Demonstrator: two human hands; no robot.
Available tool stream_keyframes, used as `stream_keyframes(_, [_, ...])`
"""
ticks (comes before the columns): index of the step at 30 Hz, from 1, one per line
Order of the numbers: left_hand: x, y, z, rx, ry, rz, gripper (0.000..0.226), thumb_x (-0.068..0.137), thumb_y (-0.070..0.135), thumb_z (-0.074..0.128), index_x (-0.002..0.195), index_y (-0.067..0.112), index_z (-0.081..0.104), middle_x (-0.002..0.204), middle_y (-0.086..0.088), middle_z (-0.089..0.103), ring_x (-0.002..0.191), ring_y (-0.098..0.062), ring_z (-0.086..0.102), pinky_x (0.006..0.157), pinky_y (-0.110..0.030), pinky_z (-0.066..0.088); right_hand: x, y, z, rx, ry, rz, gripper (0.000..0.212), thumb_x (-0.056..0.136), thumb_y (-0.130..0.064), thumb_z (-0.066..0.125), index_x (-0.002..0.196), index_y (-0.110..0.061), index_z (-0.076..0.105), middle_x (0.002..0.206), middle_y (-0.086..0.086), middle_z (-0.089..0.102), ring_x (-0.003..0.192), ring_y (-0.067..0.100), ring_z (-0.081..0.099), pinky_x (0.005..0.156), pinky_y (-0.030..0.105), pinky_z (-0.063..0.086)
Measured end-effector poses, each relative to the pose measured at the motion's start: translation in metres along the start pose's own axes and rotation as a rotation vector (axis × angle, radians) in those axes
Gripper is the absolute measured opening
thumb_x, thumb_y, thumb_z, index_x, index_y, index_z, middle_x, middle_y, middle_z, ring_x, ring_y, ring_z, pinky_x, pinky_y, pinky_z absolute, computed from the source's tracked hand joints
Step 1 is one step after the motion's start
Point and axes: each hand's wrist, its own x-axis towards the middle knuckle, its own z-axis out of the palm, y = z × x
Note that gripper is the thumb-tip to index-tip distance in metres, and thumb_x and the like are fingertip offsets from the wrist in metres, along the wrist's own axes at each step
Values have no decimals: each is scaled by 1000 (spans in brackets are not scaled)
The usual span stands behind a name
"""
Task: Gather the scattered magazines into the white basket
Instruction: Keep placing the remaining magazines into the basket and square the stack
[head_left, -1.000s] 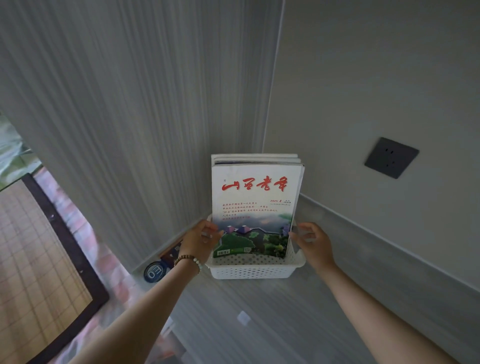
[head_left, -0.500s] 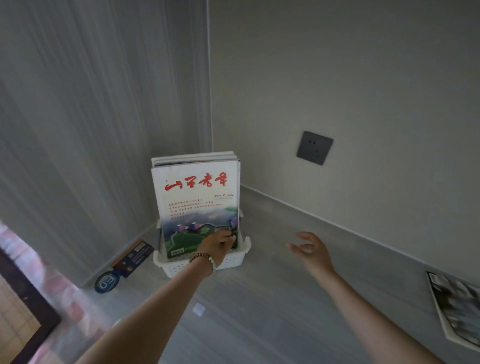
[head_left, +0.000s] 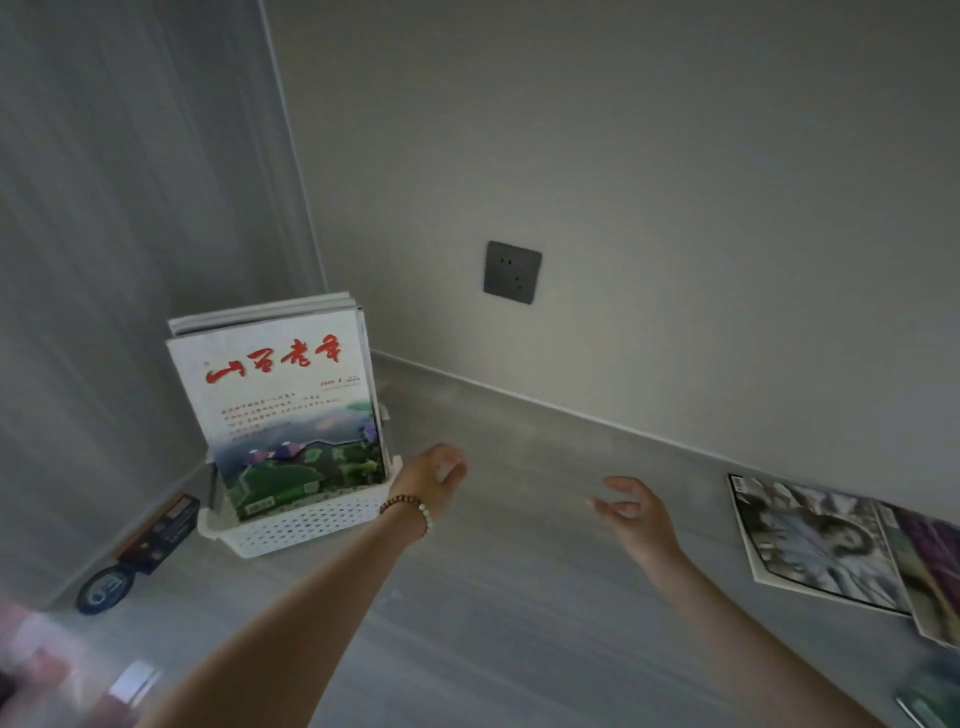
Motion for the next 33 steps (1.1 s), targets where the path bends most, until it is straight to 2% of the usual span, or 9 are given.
stream_keyframes(2, [-1, 16, 20, -31, -48, 10, 20, 86, 22, 58, 104, 15, 62, 105, -5, 67, 99, -21, 61, 82, -26, 46, -1, 10, -21, -4, 29, 17, 41, 74, -11, 77, 111, -3, 60, 109, 18, 65, 86, 24, 59, 66, 23, 45])
stream_keyframes(12, [-11, 120, 154, -40, -254, 157, 21, 85, 22, 59, 103, 11, 63, 105, -9, 68, 96, -21, 62, 80, -24, 46, -6, 71, -160, -22, 169, 86, 33, 74, -10, 76, 103, -3, 62, 103, 17, 66, 82, 22, 61, 71, 28, 48])
stream_keyframes(16, [-22, 161, 230, -29, -362, 188, 23, 86, 23, 58, 104, 11, 62, 107, -9, 67, 100, -24, 61, 85, -27, 46, -18, 113, -231, -54, 246, 125, 30, 76, -19, 76, 101, -10, 63, 108, 8, 65, 89, 16, 62, 74, 11, 48])
stream_keyframes(19, [-30, 186, 290, 0, -426, 219, 26, 86, 26, 58, 106, 9, 62, 108, -11, 67, 101, -26, 61, 84, -26, 45, -27, 143, -282, -41, 324, 195, 43, 77, -21, 75, 115, -7, 60, 117, 7, 60, 108, 24, 58, 92, 35, 47])
stream_keyframes(24, [-45, 219, 382, 94, -585, 231, 39, 86, 37, 56, 116, 12, 56, 118, -9, 63, 108, -24, 59, 92, -32, 47, -45, 187, -356, 0, 432, 324, 40, 77, -28, 74, 111, -16, 58, 107, 3, 62, 80, 11, 60, 64, 19, 48])
stream_keyframes(26, [-53, 229, 416, 93, -628, 224, 43, 86, 41, 55, 118, 12, 54, 120, -9, 62, 109, -24, 58, 95, -35, 46, -50, 205, -376, 81, 481, 393, 42, 78, -29, 72, 114, -17, 55, 115, 3, 60, 84, 12, 60, 61, 16, 46])
stream_keyframes(28, [-62, 240, 447, 77, -664, 194, 46, 87, 40, 54, 121, 10, 51, 124, -10, 59, 113, -25, 55, 97, -35, 44, -52, 221, -391, 177, 516, 487, 60, 80, -34, 70, 130, -12, 47, 132, 3, 51, 107, 17, 55, 77, 19, 47])
stream_keyframes(30, [-69, 252, 476, 75, -702, 153, 50, 87, 39, 54, 124, 6, 48, 128, -12, 55, 119, -27, 51, 102, -39, 40, -52, 233, -402, 322, 554, 566, 70, 80, -32, 70, 138, -8, 38, 142, 8, 44, 125, 23, 47, 102, 34, 42])
stream_keyframes(33, [-77, 270, 513, 33, -760, 26, 55, 90, 36, 48, 125, -7, 44, 132, -21, 50, 122, -32, 47, 106, -40, 34, -52, 246, -410, 634, 582, 602, 62, 82, -23, 68, 134, -3, 41, 138, 12, 48, 127, 24, 47, 110, 40, 37])
